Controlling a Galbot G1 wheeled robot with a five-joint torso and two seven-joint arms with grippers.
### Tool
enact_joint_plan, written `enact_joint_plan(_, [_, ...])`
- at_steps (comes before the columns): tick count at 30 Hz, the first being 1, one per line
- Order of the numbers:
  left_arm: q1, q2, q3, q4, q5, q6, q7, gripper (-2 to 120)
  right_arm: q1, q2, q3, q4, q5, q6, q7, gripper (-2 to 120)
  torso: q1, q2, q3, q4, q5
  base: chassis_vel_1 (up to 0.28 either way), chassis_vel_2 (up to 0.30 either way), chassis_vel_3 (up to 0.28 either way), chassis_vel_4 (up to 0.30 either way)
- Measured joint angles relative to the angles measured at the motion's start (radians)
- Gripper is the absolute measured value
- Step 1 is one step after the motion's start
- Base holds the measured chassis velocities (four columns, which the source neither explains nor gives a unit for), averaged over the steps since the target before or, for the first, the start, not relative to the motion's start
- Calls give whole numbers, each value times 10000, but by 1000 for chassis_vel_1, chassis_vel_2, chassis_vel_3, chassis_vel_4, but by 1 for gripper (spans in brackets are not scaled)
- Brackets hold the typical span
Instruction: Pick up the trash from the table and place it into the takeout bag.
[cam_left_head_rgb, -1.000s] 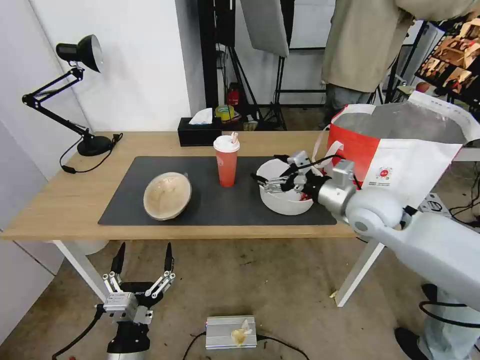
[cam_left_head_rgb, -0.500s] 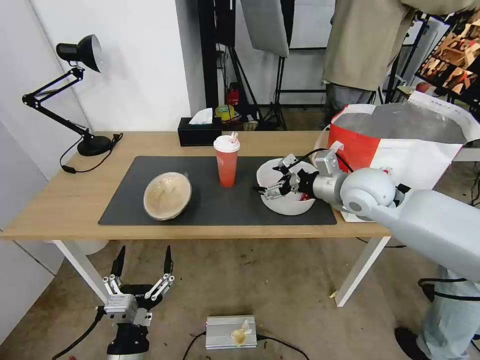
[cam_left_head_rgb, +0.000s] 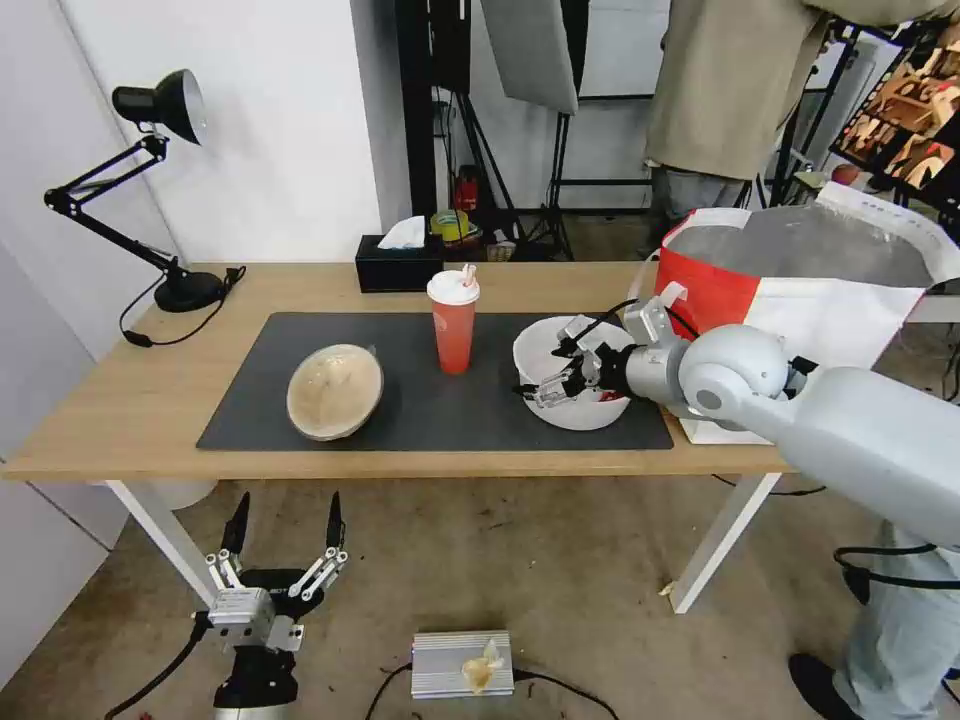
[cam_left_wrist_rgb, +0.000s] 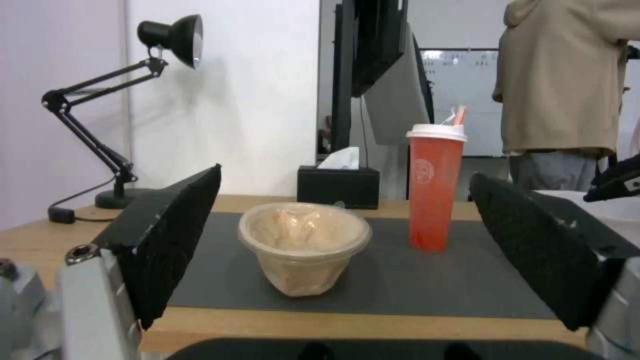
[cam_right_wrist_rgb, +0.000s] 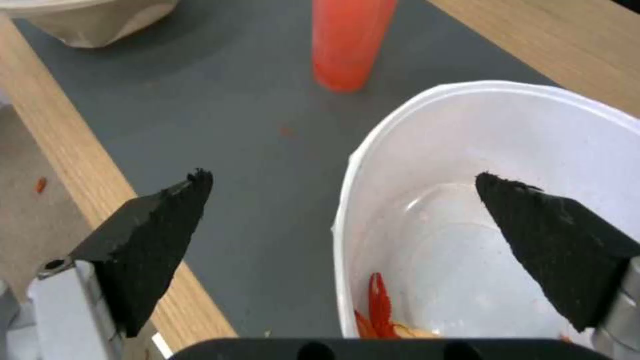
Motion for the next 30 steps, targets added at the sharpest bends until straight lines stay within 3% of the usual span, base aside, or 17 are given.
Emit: enact_joint_plan(30, [-17,1,-47,91,-25,-29,8,100,150,253,-371,59,436,-640,775,100,0,2,0,0,0,0,0,0,0])
